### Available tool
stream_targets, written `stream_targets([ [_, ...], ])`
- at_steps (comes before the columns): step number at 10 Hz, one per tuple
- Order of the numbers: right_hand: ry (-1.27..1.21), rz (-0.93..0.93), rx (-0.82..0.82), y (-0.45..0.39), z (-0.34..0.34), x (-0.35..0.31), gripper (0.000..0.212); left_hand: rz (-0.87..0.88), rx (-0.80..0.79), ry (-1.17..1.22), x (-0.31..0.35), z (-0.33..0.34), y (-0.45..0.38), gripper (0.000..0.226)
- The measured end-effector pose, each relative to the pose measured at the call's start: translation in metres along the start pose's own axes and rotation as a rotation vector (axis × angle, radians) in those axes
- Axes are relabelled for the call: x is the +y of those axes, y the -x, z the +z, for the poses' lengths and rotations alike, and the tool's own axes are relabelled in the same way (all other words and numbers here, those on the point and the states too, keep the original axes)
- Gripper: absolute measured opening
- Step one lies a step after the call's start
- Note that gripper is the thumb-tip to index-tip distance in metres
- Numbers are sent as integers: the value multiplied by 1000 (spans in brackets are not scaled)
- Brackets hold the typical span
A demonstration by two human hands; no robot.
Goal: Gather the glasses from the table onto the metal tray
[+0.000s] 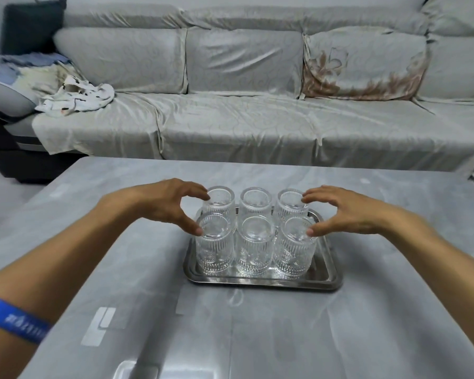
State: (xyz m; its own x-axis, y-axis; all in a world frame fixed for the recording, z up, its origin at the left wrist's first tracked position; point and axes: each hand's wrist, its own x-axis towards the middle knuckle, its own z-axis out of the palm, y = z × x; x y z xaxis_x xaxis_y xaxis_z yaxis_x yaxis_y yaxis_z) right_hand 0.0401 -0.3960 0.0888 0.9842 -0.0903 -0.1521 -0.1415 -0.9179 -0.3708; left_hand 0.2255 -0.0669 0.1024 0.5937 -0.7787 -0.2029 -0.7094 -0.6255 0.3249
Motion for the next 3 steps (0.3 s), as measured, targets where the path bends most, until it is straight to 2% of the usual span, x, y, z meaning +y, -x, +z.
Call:
stream_targets([
  [1, -24, -5, 1, -1, 1, 2, 96, 15, 62, 44, -2, 4, -3, 76],
  [3, 17, -11, 47, 4, 0, -10, 90, 2, 99, -2, 15, 4, -3, 72],
])
